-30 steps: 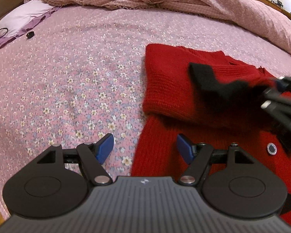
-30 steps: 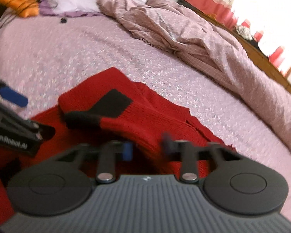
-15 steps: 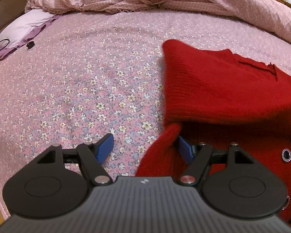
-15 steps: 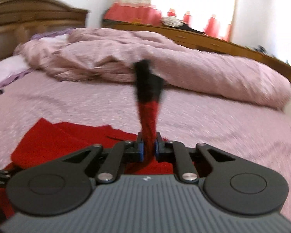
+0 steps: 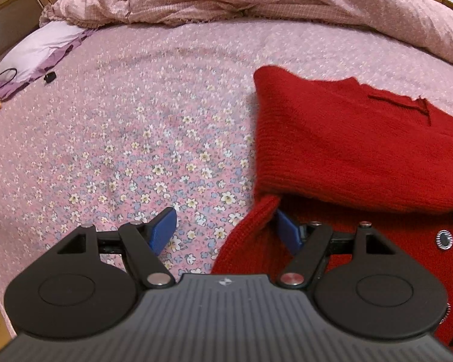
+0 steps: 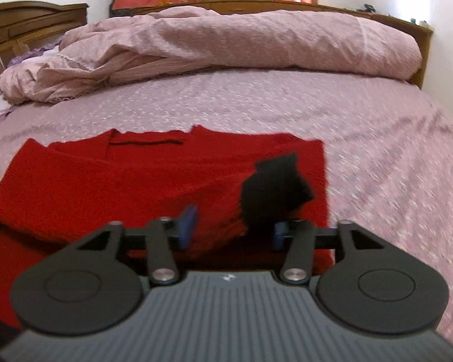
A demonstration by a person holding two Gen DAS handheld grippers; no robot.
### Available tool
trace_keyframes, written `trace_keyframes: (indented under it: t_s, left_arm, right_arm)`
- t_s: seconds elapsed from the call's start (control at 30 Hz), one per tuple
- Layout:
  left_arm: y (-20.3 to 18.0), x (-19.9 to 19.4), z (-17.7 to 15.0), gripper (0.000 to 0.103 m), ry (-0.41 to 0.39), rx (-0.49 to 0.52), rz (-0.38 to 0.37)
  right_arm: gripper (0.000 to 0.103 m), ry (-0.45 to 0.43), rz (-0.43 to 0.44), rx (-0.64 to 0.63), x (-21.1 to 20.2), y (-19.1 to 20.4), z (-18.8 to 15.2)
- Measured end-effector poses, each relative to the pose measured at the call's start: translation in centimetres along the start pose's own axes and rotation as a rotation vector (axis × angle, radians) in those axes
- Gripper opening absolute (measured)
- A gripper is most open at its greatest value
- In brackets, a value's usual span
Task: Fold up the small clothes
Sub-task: 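Lift the held side with the right gripper and fold it across the body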
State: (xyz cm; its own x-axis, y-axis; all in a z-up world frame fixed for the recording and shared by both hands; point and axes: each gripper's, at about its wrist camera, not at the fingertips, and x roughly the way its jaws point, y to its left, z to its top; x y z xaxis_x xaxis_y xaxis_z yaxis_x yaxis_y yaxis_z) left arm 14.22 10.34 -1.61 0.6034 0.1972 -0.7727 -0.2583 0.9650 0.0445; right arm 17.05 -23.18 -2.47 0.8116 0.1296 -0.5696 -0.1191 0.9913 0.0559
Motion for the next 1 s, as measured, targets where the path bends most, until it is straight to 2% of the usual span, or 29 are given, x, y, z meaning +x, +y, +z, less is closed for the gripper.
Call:
trace_keyframes:
  t_s: [0.23, 0.37, 0.47, 0.6, 0.87, 1.0]
  left_arm:
    - [-0.7, -2.5, 1.1, 0.077, -0.045, 0.024, -0.051]
    - [-1.7, -3.2, 1.9, 0.077, -0.047, 0.038, -0.103]
    - [-2.8, -2.8, 2.5, 0.077, -0.042, 0.051, -0.115]
    - [-4.3, -2.1, 3.3, 0.077, -0.044, 0.070, -0.123]
    - [-6.2, -0.2, 5.0, 0.077, -0.048, 0.087, -0.147]
    - [-6.5, 0.5, 5.3, 0.077, -0.057, 0.084, -0.165]
  right_arm:
    - [0.055, 0.013, 0.024, -0.026, -3.1, -2.1, 0.1]
    - [0.056, -0.014, 0.050, -0.011, -5.1, -3.0, 0.9]
    - [0.056, -0.039, 0.070, 0.012, -5.4, -3.6, 2.2]
    - [0.056, -0.045, 0.057, 0.016, -3.0, -4.2, 3.9]
    - [0.058, 0.116, 0.064, 0.099, 5.5, -5.8, 4.5]
    - [0.055, 0.115, 0.123, 0.080, 5.7, -5.5, 4.0]
